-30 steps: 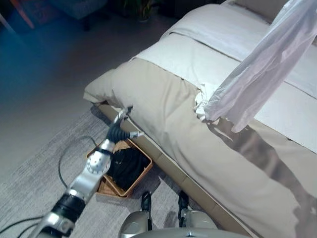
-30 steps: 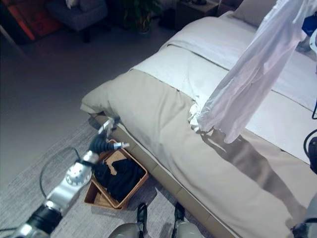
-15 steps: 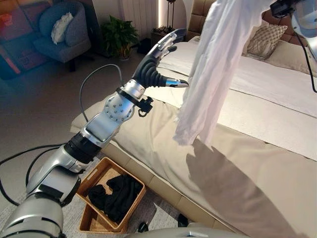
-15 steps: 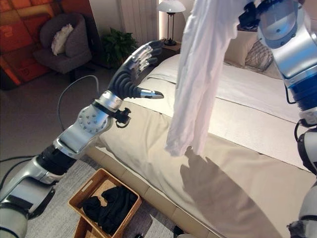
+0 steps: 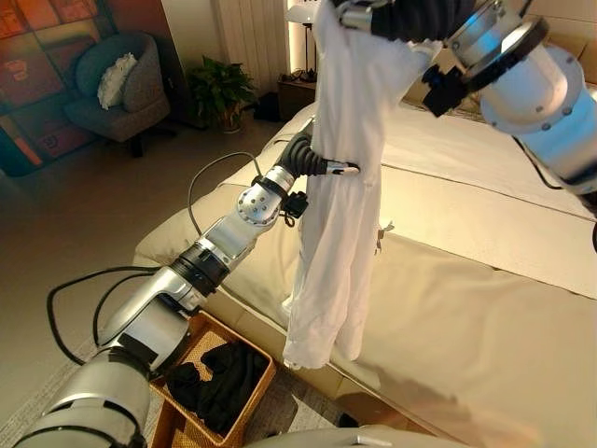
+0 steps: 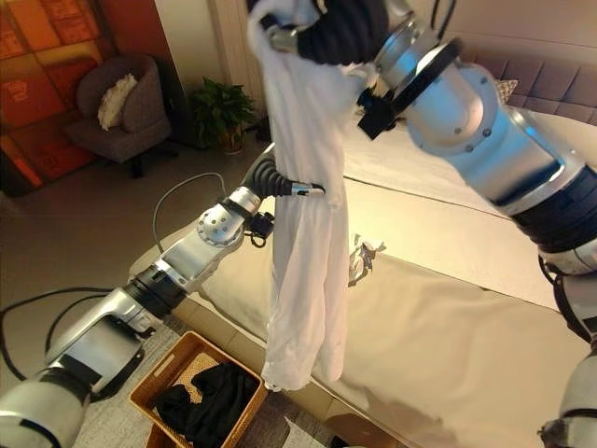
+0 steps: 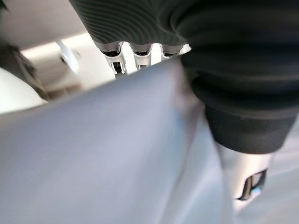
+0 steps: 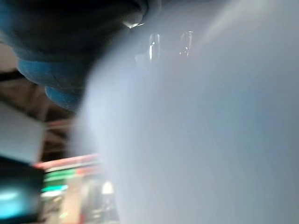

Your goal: Pick up clothes into the bucket

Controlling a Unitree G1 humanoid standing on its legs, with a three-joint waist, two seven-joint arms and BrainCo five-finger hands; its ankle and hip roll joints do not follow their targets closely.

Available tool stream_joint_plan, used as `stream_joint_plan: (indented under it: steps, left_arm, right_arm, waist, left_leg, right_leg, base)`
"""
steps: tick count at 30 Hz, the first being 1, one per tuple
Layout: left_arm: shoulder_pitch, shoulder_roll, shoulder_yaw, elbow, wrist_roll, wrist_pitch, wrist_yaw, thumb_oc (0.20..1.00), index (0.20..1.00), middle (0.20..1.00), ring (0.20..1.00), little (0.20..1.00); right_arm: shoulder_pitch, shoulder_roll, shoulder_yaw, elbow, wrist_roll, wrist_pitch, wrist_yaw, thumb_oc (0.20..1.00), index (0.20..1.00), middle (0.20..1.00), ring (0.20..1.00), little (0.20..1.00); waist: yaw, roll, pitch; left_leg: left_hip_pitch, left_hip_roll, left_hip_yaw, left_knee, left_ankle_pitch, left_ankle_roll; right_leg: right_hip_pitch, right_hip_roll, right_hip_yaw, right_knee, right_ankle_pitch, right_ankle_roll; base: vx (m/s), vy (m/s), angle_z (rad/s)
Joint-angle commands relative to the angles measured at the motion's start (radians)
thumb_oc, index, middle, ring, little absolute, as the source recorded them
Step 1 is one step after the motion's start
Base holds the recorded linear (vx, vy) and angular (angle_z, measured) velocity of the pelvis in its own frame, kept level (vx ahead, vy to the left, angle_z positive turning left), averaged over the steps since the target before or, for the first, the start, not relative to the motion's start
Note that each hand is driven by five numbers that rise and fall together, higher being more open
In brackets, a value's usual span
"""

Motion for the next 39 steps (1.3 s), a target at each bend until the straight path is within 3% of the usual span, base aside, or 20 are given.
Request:
stream_joint_plan:
  steps: [1, 4, 10, 12, 13, 15, 16, 17, 18, 28, 33, 39]
  left_arm:
    - [-0.056, 0.004, 0.027, 0.123, 0.117, 0.024, 0.074, 1.000, 1.000, 1.000, 1.000, 1.000]
    - [-0.041, -0.023, 0.047, 0.165, 0.150, 0.040, 0.099, 1.000, 1.000, 1.000, 1.000, 1.000]
    - [-0.015, -0.040, 0.032, 0.124, 0.082, 0.029, 0.060, 1.000, 1.000, 1.000, 1.000, 1.000]
    - [-0.004, -0.032, 0.005, 0.040, -0.038, 0.010, 0.000, 0.420, 0.420, 0.420, 0.420, 0.420]
    - [-0.002, -0.031, -0.001, 0.026, -0.068, 0.007, -0.010, 0.200, 0.200, 0.200, 0.200, 0.200]
    - [0.004, -0.021, -0.006, -0.011, -0.129, -0.002, -0.027, 0.200, 0.200, 0.200, 0.200, 0.200]
    - [0.011, -0.013, -0.002, -0.037, -0.160, -0.009, -0.029, 0.200, 0.200, 0.200, 0.200, 0.200]
    - [0.016, -0.006, 0.000, -0.048, -0.166, -0.008, -0.032, 0.200, 0.200, 0.200, 0.200, 0.200]
    - [0.023, 0.005, 0.011, -0.074, -0.191, -0.015, -0.032, 0.200, 0.200, 0.200, 0.200, 0.200]
    - [0.058, 0.170, 0.088, -0.280, -0.280, -0.043, -0.020, 0.200, 0.200, 0.200, 0.200, 0.200]
    - [0.055, 0.310, 0.153, -0.371, -0.308, -0.065, -0.004, 0.200, 0.200, 0.200, 0.200, 0.200]
    - [0.086, 0.409, 0.248, -0.405, -0.294, -0.080, 0.024, 0.200, 0.200, 0.200, 0.200, 0.200]
  right_arm:
    - [-0.029, 0.027, -0.140, -0.004, 0.093, -0.066, -0.026, 0.200, 0.200, 0.200, 0.200, 0.200]
    - [0.003, 0.042, -0.167, -0.063, 0.132, -0.082, -0.010, 0.200, 0.200, 0.200, 0.200, 0.200]
    - [0.014, 0.062, -0.158, -0.098, 0.193, -0.083, 0.019, 0.200, 0.200, 0.200, 0.200, 0.200]
    - [0.012, 0.065, -0.148, -0.084, 0.198, -0.072, 0.021, 0.200, 0.200, 0.200, 0.200, 0.200]
    - [0.015, 0.068, -0.145, -0.078, 0.194, -0.069, 0.021, 0.200, 0.200, 0.200, 0.200, 0.200]
    - [0.019, 0.067, -0.141, -0.062, 0.186, -0.061, 0.019, 0.200, 0.200, 0.200, 0.200, 0.200]
    - [0.028, 0.063, -0.140, -0.046, 0.175, -0.055, 0.017, 0.391, 0.391, 0.391, 0.391, 0.391]
    - [0.031, 0.062, -0.139, -0.040, 0.171, -0.052, 0.016, 0.730, 0.730, 0.730, 0.730, 0.730]
    - [0.048, 0.059, -0.145, -0.023, 0.163, -0.044, 0.013, 1.000, 1.000, 1.000, 1.000, 1.000]
    - [0.245, -0.001, -0.232, 0.029, 0.115, -0.001, 0.019, 1.000, 1.000, 1.000, 1.000, 1.000]
    - [0.452, 0.000, -0.358, 0.063, 0.166, 0.014, 0.033, 1.000, 1.000, 1.000, 1.000, 1.000]
    - [0.647, 0.046, -0.499, 0.099, 0.209, 0.025, 0.036, 1.000, 1.000, 1.000, 1.000, 1.000]
  waist:
    - [0.006, -0.056, -0.054]
    - [0.003, -0.058, -0.054]
    - [0.003, -0.058, -0.049]
    - [0.006, -0.057, -0.046]
    - [0.007, -0.058, -0.045]
    - [0.010, -0.060, -0.044]
    - [0.013, -0.060, -0.041]
    - [0.013, -0.061, -0.040]
    - [0.016, -0.061, -0.038]
    - [0.042, -0.061, -0.032]
    - [0.056, -0.054, -0.029]
    - [0.064, -0.046, -0.026]
  left_leg:
    - [-0.010, -0.005, -0.017, 0.094, -0.109, -0.010]
    - [-0.009, -0.005, -0.018, 0.096, -0.111, -0.009]
    - [-0.007, -0.008, -0.021, 0.101, -0.114, -0.005]
    - [-0.008, -0.011, -0.025, 0.102, -0.115, -0.004]
    - [-0.007, -0.011, -0.026, 0.103, -0.115, -0.004]
    - [-0.007, -0.014, -0.029, 0.105, -0.117, -0.003]
    - [-0.007, -0.015, -0.031, 0.108, -0.118, -0.002]
    - [-0.007, -0.016, -0.032, 0.109, -0.118, -0.002]
    - [-0.008, -0.017, -0.032, 0.111, -0.119, -0.002]
    - [-0.011, -0.019, -0.049, 0.115, -0.119, -0.002]
    - [-0.011, -0.019, -0.058, 0.114, -0.118, -0.003]
    - [-0.007, -0.020, -0.065, 0.110, -0.118, -0.002]
  right_leg:
    - [0.030, -0.059, -0.047, 0.086, -0.090, 0.066]
    - [0.029, -0.059, -0.047, 0.089, -0.092, 0.064]
    - [0.030, -0.058, -0.045, 0.094, -0.095, 0.064]
    - [0.032, -0.061, -0.049, 0.098, -0.094, 0.065]
    - [0.033, -0.062, -0.050, 0.098, -0.094, 0.065]
    - [0.035, -0.063, -0.052, 0.099, -0.095, 0.065]
    - [0.036, -0.064, -0.052, 0.100, -0.095, 0.064]
    - [0.037, -0.065, -0.052, 0.100, -0.095, 0.064]
    - [0.038, -0.066, -0.055, 0.100, -0.094, 0.064]
    - [0.046, -0.070, -0.069, 0.099, -0.099, 0.064]
    - [0.051, -0.071, -0.079, 0.100, -0.104, 0.065]
    - [0.057, -0.073, -0.085, 0.102, -0.109, 0.064]
  base:
    - [0.00, 0.000, 0.00]
    - [-0.02, 0.004, 0.00]
    - [0.02, 0.003, 0.00]
    - [0.00, 0.000, 0.00]
    - [0.04, 0.006, 0.00]
    - [0.00, 0.000, 0.00]
    - [0.00, 0.000, 0.00]
    - [0.00, 0.000, 0.00]
    - [0.00, 0.000, 0.00]
    - [0.00, 0.000, 0.01]
    - [0.01, -0.003, 0.08]
    - [0.01, -0.003, 0.06]
